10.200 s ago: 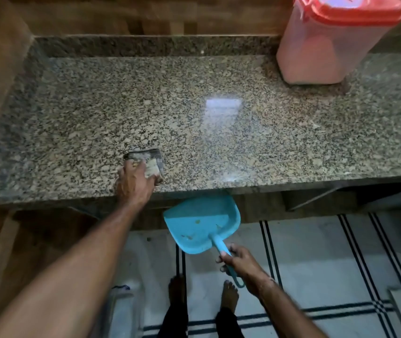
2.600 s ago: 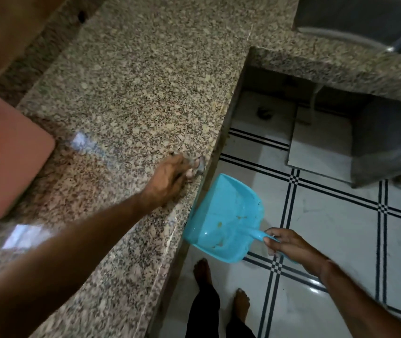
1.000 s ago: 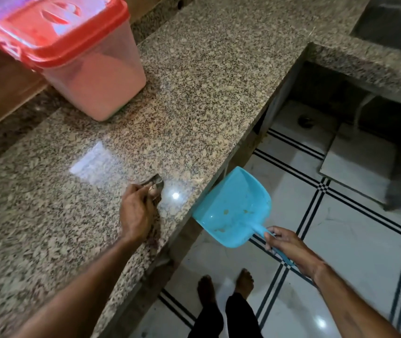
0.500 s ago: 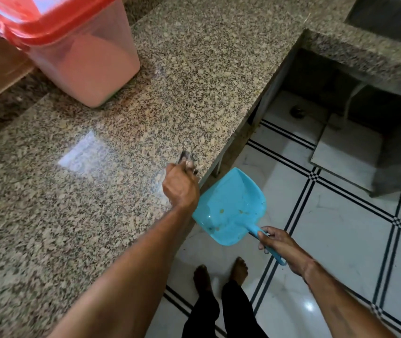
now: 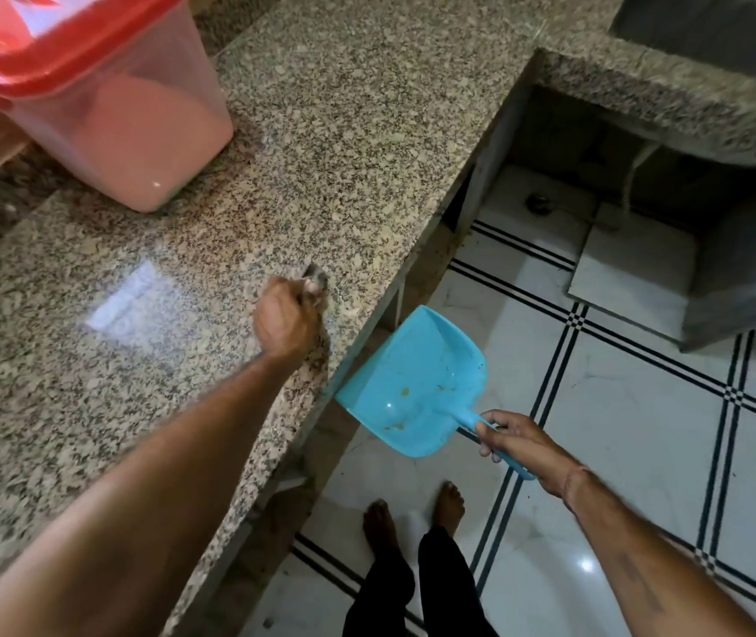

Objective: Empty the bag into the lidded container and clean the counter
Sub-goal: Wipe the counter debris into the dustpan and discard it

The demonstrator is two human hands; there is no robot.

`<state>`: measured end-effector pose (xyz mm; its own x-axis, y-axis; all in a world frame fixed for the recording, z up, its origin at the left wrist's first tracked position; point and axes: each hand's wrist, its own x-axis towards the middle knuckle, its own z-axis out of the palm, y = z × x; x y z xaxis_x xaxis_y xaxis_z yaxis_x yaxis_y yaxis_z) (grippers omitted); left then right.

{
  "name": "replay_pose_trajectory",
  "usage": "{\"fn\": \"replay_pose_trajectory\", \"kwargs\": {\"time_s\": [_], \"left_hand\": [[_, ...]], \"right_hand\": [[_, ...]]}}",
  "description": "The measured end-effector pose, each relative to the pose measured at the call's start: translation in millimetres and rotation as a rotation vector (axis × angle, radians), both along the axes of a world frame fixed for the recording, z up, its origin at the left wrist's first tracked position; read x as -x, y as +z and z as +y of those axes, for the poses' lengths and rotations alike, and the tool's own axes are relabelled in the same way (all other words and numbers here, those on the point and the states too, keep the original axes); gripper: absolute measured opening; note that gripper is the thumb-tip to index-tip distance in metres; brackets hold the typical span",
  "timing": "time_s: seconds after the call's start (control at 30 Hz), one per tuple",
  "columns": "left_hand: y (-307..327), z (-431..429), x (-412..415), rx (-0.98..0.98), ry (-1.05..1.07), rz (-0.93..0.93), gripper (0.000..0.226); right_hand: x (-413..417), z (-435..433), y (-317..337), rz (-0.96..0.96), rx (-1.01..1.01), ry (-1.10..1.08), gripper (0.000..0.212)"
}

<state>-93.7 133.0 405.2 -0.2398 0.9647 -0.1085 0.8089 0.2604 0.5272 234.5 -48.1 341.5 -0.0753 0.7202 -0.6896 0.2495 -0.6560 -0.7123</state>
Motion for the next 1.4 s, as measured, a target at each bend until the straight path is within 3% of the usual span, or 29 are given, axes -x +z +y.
{"fn": "replay_pose_trajectory", "kwargs": {"time_s": [0.13, 0.3, 0.63, 0.9, 0.97, 1.1, 1.2, 1.27, 1.4], "left_hand": [[1, -7, -45, -0.057, -0.279, -0.004, 0.022], [-7, -7, -43, -0.124, -0.36, 0.047, 0.028], [5, -9, -57, -0.081, -0.181, 0.011, 0.041], [24, -3, -65, 0.151, 0.093, -0.234, 0.043], [19, -8, -67, 0.108, 0.141, -0.284, 0.045], [10, -35, -82, -0.102, 0.071, -0.116, 0.037], [9, -56, -95, -0.119, -0.138, 0.118, 0.026], [7, -63, -99, -0.12, -0.231, 0.177, 0.024], [27, -59, -88, -0.161, 0.061, -0.155, 0.017]], "right_hand": [[-7, -5, 0, 0.005, 0.003, -0.017, 0.027], [-7, 2, 3, 0.009, 0.001, -0.009, 0.027], [12, 50, 3, 0.013, -0.053, 0.096, 0.025], [-5, 65, 1, 0.053, -0.069, 0.181, 0.016], [-9, 68, 3, 0.055, -0.07, 0.21, 0.016], [-15, 74, 9, 0.039, -0.066, 0.22, 0.015], [-16, 77, 13, 0.032, -0.059, 0.245, 0.016], [-16, 79, 13, 0.031, -0.055, 0.247, 0.015], [-20, 80, 13, 0.038, -0.06, 0.255, 0.016]]}}
